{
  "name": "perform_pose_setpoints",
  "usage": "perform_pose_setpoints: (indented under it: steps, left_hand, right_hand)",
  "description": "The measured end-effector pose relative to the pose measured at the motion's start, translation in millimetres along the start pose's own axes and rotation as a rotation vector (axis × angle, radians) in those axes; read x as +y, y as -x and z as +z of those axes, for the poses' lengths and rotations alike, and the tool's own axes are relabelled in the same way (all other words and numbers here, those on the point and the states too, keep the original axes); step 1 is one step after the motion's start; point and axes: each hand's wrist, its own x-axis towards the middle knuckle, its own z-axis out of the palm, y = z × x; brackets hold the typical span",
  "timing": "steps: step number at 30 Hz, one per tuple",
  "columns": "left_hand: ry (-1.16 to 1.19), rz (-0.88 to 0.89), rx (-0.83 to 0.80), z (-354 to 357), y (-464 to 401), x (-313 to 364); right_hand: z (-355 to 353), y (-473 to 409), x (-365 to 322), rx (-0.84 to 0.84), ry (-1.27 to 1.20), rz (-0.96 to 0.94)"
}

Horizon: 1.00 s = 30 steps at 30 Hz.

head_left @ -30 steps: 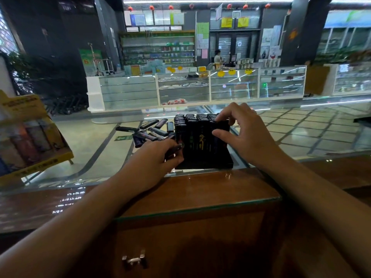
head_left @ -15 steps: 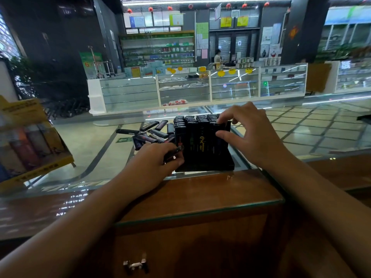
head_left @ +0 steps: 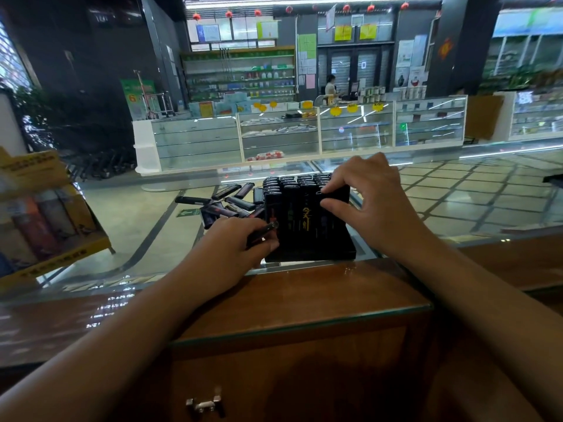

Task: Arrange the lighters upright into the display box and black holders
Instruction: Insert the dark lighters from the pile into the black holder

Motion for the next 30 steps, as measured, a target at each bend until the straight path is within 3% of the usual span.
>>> perform_pose_setpoints:
  steps: [6, 10, 14, 18, 20, 26, 30]
  left_hand:
    - [0.077, 0.002, 0.073, 0, 0, 0]
    - [0.303, 0.012, 0.123, -6, 6, 10]
    - [0.561, -0.019, 0.051, -10, 8, 18]
    - [0.619, -0.042, 0.008, -11, 6, 20]
    - [0.639, -0.049, 0.007, -12, 5, 18]
    - [0.809, -0.073, 0.169, -11, 1, 9]
    - [0.842, -0.037, 0.340, -13, -1, 9]
  right_hand:
    - [1, 3, 2, 0.003, -0.011, 0.076]
    - [-5, 0, -17, 0.053, -0.073, -0.055]
    - [-6, -11, -42, -0.118, -0.228, -0.125]
    - [4, -26, -55, -0.234, -0.267, -0.189]
    - [5, -31, -54, -0.250, -0.326, -0.134]
    - [2, -32, -35, -0.068, -0.583, 0.125]
    - [4, -21, -33, -0.056, -0.437, 0.077]
